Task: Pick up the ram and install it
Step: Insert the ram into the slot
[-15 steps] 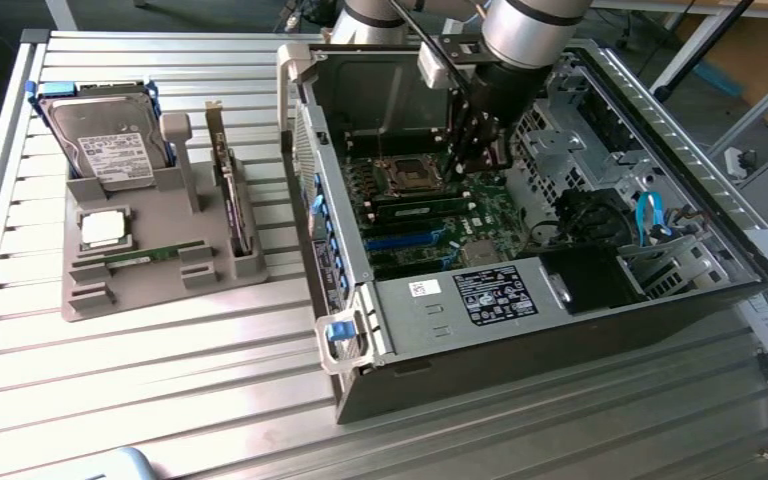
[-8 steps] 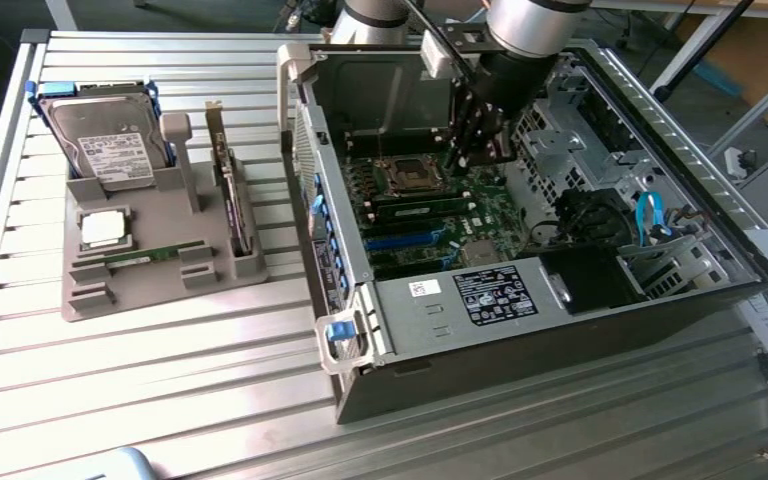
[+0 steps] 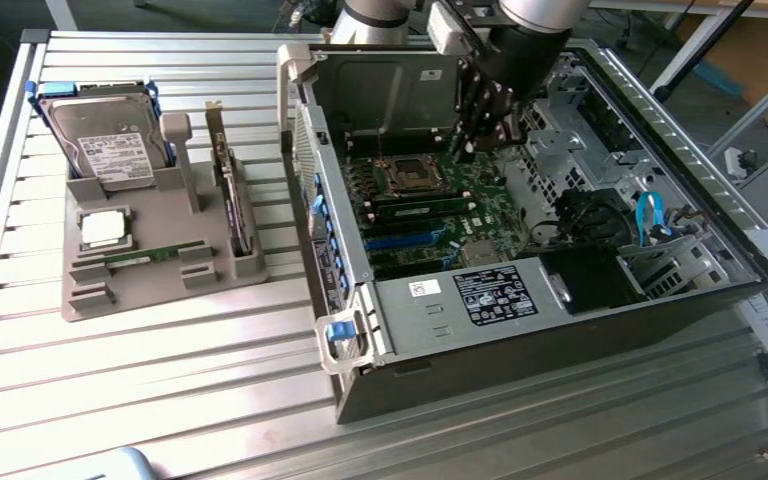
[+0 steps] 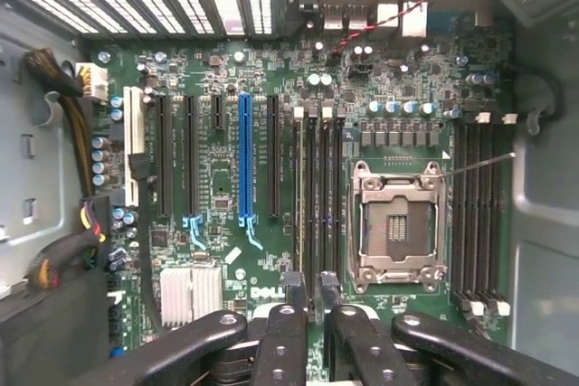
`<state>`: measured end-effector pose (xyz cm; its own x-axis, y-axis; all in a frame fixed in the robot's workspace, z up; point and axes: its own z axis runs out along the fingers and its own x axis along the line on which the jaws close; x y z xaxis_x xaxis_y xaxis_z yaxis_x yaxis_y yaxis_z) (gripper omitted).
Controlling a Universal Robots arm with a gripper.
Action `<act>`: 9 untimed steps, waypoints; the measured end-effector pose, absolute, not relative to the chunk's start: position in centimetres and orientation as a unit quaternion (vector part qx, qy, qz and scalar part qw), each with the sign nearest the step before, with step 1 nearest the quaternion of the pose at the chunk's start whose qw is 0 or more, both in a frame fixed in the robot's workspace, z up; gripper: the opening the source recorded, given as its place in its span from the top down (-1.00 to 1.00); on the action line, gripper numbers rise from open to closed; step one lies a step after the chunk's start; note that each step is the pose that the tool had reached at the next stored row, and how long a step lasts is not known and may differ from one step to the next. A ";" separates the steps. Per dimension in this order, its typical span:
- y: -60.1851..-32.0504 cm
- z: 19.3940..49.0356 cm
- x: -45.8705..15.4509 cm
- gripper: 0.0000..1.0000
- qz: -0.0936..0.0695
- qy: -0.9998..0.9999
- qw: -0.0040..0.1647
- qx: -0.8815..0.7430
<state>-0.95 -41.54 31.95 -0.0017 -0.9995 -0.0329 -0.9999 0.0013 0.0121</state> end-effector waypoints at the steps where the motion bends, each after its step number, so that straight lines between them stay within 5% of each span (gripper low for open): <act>1: -41.5 32.2 -1.0 0.62 0.016 0.708 0.007 -0.706; 9: -41.5 34.0 -1.0 0.62 0.016 0.708 0.007 -0.706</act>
<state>-0.95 -41.54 34.05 -0.0017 -0.9995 -0.0329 -0.9999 0.0013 0.0121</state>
